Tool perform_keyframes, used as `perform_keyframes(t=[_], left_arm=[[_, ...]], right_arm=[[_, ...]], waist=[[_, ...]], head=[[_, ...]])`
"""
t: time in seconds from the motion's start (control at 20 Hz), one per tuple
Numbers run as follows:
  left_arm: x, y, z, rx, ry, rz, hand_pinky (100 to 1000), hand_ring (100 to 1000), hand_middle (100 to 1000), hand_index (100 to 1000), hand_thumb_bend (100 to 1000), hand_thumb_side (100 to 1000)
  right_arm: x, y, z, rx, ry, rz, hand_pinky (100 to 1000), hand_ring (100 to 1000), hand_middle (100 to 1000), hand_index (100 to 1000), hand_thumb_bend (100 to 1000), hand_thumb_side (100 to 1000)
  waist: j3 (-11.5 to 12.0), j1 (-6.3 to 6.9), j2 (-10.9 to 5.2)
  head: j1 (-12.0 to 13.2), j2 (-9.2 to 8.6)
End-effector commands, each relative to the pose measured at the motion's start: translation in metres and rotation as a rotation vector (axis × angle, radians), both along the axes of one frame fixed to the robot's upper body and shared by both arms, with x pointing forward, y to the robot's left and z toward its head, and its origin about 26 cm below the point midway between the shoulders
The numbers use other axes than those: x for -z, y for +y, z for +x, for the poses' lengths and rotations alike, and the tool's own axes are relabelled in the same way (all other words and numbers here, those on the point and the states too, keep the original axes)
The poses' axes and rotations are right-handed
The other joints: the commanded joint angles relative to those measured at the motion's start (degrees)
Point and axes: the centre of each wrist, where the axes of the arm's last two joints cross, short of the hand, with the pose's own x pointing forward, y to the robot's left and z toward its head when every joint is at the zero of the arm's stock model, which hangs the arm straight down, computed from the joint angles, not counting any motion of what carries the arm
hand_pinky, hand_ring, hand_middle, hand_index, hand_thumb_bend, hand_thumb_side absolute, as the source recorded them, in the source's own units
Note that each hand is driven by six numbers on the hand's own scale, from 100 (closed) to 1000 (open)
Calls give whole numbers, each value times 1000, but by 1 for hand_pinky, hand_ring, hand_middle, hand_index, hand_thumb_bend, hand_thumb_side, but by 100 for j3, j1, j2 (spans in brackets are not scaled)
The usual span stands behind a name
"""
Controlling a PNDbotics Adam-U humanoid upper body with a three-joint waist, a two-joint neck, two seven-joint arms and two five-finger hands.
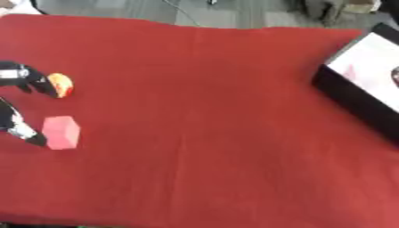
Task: Pick up the objects with one hand, pass them to the other hand, and then place them into the box on the other side of the table.
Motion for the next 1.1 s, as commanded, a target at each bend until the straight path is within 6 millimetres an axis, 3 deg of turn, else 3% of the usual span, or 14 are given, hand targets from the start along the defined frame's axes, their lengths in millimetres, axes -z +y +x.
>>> perform_keyframes(t=[0.05,0.1,0.7,1.1], left_arm=[[-7,5,3,-13,-42,24,871,868,765,816,837,262],[-5,6,4,-15,-46,29,871,868,765,817,838,261],[9,6,11,-13,-62,97,872,873,770,828,856,234],[27,3,20,-30,-105,149,858,863,758,809,776,178]], right_arm=[[-15,-3,-5,50,-36,-5,717,610,851,736,100,364],[-16,-4,-6,53,-43,-4,717,610,850,736,100,320],[-43,-27,-21,108,-122,25,712,609,844,729,100,368],[-45,-25,-20,113,-98,47,703,602,842,710,100,382]], waist=[[-14,-1,-119],[-20,-3,-119],[-116,-17,-128],[-128,0,-120]], head=[[1,13],[5,19],[101,72],[115,65]])
